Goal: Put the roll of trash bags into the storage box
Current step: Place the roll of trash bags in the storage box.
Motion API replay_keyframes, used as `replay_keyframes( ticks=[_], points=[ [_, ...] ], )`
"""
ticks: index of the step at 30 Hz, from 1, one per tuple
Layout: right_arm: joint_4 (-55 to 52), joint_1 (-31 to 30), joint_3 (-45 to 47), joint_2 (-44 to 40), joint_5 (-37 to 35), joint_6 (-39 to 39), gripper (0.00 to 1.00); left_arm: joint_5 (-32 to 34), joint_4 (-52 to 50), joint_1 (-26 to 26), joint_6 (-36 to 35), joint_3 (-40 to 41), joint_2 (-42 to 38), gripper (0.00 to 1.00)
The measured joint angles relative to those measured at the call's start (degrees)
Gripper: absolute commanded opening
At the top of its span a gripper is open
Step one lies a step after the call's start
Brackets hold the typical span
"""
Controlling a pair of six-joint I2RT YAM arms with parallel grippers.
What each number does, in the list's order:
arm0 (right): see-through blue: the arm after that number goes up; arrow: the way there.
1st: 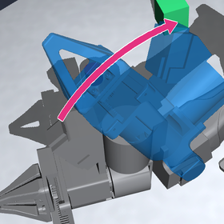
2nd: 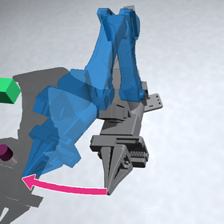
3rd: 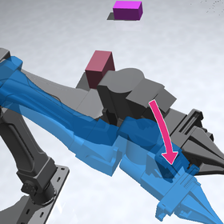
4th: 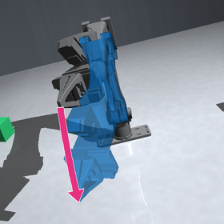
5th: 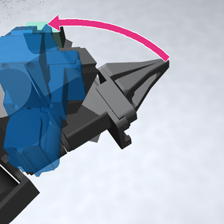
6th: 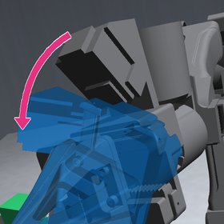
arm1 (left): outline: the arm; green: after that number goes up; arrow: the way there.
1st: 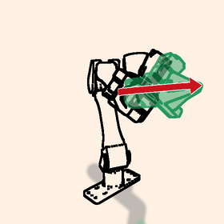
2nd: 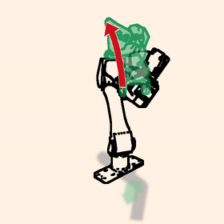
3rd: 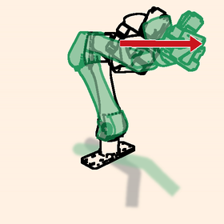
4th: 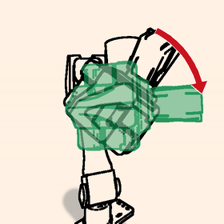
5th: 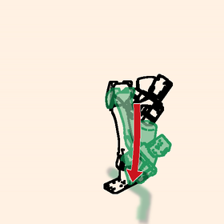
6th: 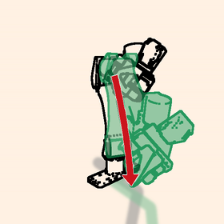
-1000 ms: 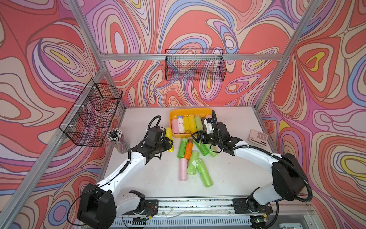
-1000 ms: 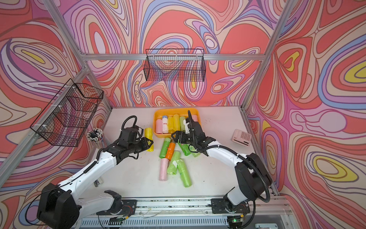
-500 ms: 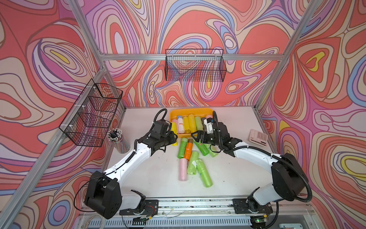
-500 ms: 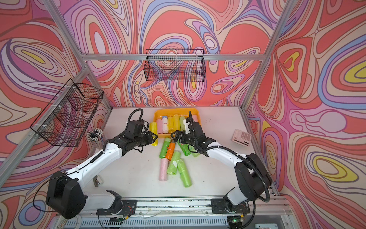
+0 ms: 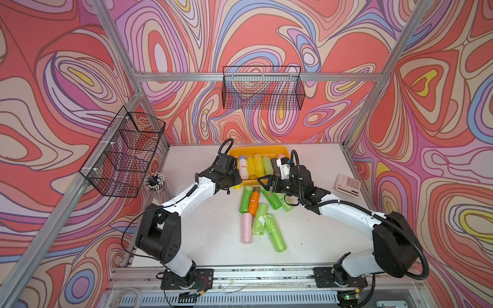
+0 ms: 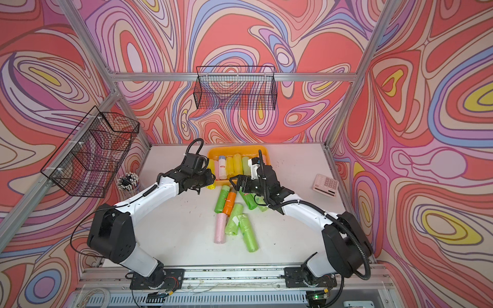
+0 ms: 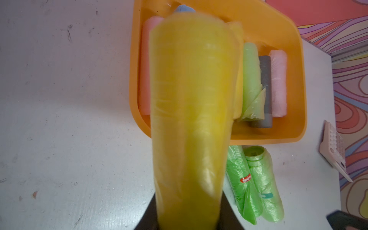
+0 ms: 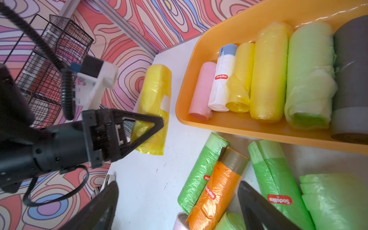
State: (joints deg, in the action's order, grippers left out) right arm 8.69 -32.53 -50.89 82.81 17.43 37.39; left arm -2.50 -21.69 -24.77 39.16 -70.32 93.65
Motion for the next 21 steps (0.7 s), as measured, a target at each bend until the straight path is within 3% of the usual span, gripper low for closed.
replay_keyframes(
  ticks=[9, 21],
  points=[
    [0.61, 0.00, 6.10, -3.93, 1.07, -0.70, 0.95, 3.78, -3.74, 0.00, -1.92, -11.63, 10.80, 0.11],
    [-1.36, 0.00, 6.67, -7.02, -2.56, -6.29, 0.96, 6.78, -7.74, 0.00, -4.55, -25.75, 23.23, 0.11]
  ],
)
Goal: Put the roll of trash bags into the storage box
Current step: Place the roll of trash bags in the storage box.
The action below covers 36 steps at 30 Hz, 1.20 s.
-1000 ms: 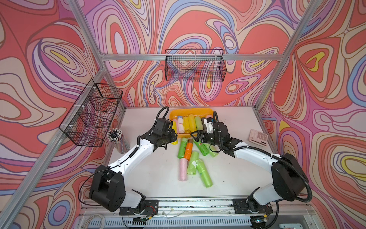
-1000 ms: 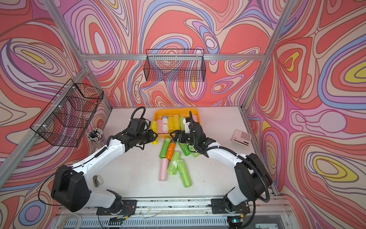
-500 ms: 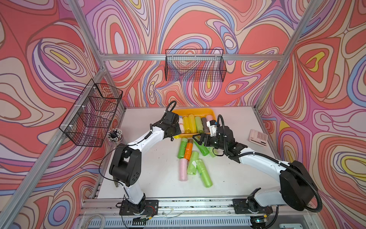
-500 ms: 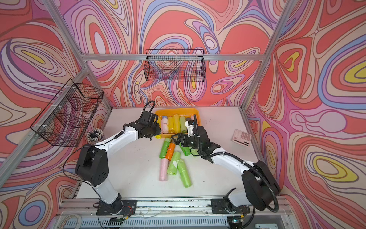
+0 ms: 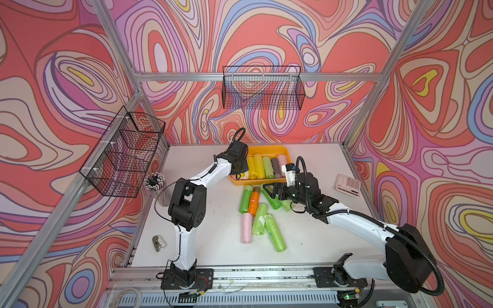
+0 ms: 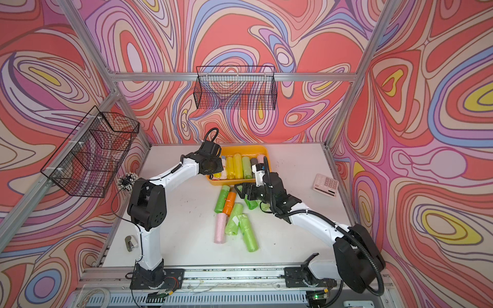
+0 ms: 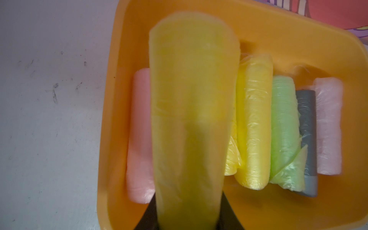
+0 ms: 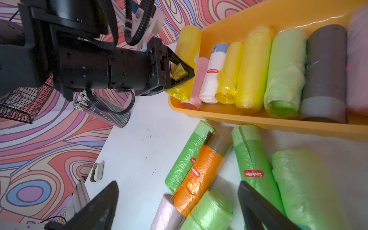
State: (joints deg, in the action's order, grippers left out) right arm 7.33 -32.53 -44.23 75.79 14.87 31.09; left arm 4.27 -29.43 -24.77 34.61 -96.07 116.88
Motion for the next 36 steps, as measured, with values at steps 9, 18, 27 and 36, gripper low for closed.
replay_keyframes(
  ticks=[9, 18, 27, 36],
  points=[
    [-1.90, 0.00, 0.72, -1.57, -4.02, -2.67, 0.96, 2.47, -1.90, -0.04, -1.73, -4.70, 3.69, 0.11],
    [-1.97, 0.00, 0.74, -1.70, -5.22, -3.43, 0.96, 4.20, -3.48, 0.02, -3.21, -9.46, 8.17, 0.14],
    [-1.97, 0.00, 0.74, -1.38, -5.92, -3.61, 0.96, 4.66, -5.25, 0.42, -3.80, -12.55, 10.73, 0.49],
    [-2.03, 0.00, 0.76, -1.05, -6.73, -3.63, 0.98, 4.59, -3.39, 0.50, -5.92, -7.26, 6.60, 0.80]
  ],
)
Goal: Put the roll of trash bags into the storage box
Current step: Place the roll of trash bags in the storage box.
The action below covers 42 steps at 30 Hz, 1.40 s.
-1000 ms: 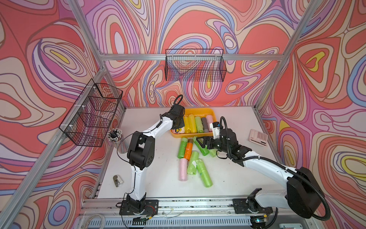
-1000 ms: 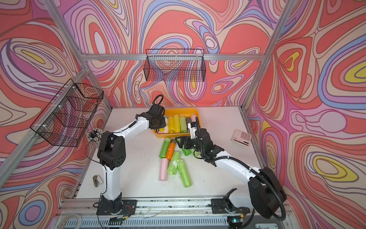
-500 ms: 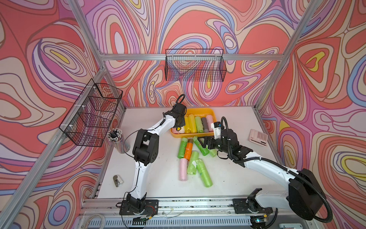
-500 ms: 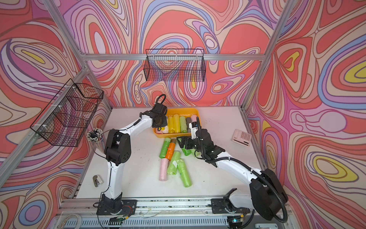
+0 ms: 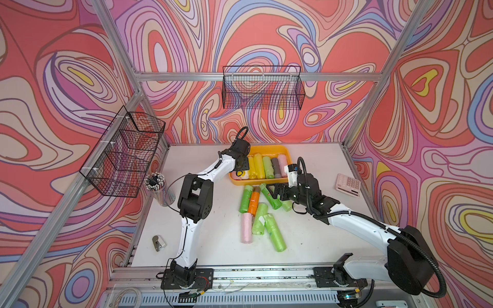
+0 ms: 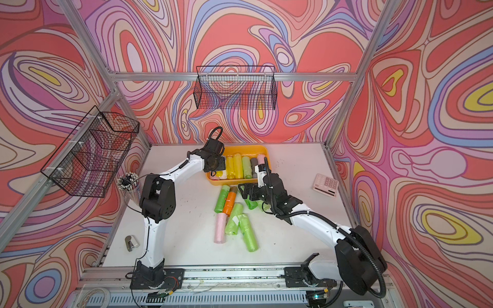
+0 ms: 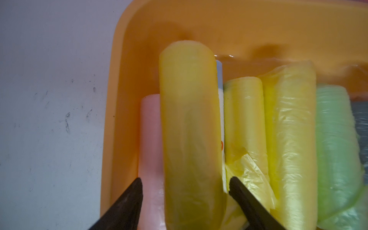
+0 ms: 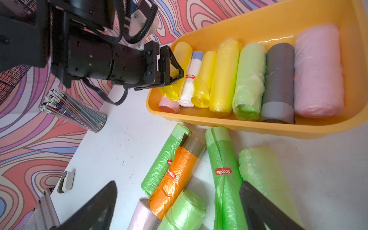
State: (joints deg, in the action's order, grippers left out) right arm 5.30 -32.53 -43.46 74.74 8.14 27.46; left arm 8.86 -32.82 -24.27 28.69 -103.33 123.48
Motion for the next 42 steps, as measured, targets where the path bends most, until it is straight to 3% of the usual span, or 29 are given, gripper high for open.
replay_keyframes(
  ticks=[3, 6, 15, 22, 27, 34, 42],
  points=[
    [-0.09, 0.00, -0.02, 0.00, -0.68, 0.00, 0.98, -0.07, 0.96, -0.02, -0.22, 3.39, -3.78, 0.85],
    [-0.28, 0.00, 0.00, 0.04, -1.51, 0.00, 0.98, -0.13, 1.73, -0.13, -0.26, 4.94, -7.06, 1.00],
    [-3.78, 0.00, -0.04, 0.04, -5.64, -1.16, 0.98, -2.54, 5.18, -1.01, -0.37, 13.42, -17.62, 1.00],
    [-8.09, 0.00, -1.70, -0.07, -6.38, -1.51, 0.97, -5.29, 11.04, -3.06, 0.98, 26.88, -32.04, 1.00],
    [-12.33, 0.00, -1.07, -2.40, -7.17, -1.46, 0.97, -9.70, 15.61, -3.87, 4.61, 37.24, -43.25, 1.00],
    [-16.41, -0.22, 0.96, -8.37, -7.15, 1.49, 0.93, -17.64, 18.73, -4.15, 8.98, 45.16, -50.53, 1.00],
    [-19.71, -8.63, 1.68, -9.40, -10.38, 6.10, 0.89, -23.89, 19.65, -5.03, 11.93, 56.39, -59.10, 1.00]
  ],
)
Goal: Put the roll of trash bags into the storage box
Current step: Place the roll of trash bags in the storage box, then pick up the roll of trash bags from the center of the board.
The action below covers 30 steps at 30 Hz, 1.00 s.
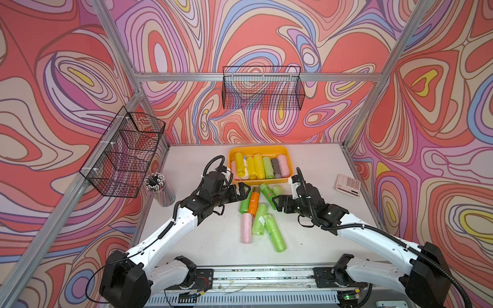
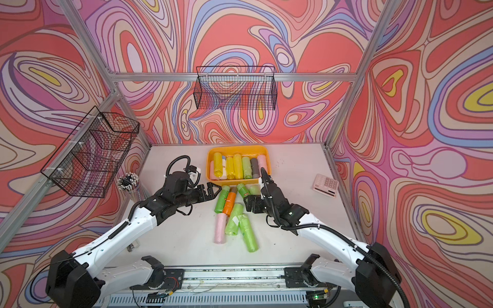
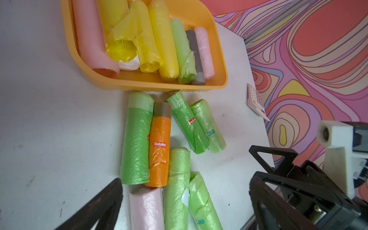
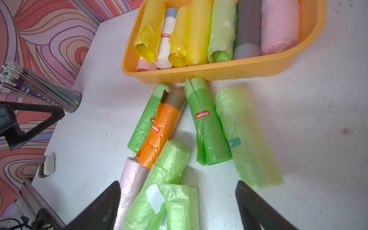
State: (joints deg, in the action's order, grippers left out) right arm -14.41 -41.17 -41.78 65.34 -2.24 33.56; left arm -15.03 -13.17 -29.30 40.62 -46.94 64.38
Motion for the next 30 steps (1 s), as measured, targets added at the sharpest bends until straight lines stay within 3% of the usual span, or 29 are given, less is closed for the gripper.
replay_keyframes(
  ticks=[8, 16, 30],
  points=[
    [-0.28, -5.92, 4.90, 0.50, -1.88, 6.82, 0.84, -1.66, -1.11, -0.02, 2.64, 10.49, -14.60, 1.00],
    [0.00, -11.52, 9.01, 0.79, -4.44, 14.27, 0.83, -1.49, -6.82, -0.02, 3.67, 14.43, -24.76, 1.00],
    [-0.20, -20.22, 9.03, 8.85, -10.25, 20.04, 0.76, -2.78, -7.41, -0.02, 5.40, 18.49, -24.46, 1.00]
  ],
)
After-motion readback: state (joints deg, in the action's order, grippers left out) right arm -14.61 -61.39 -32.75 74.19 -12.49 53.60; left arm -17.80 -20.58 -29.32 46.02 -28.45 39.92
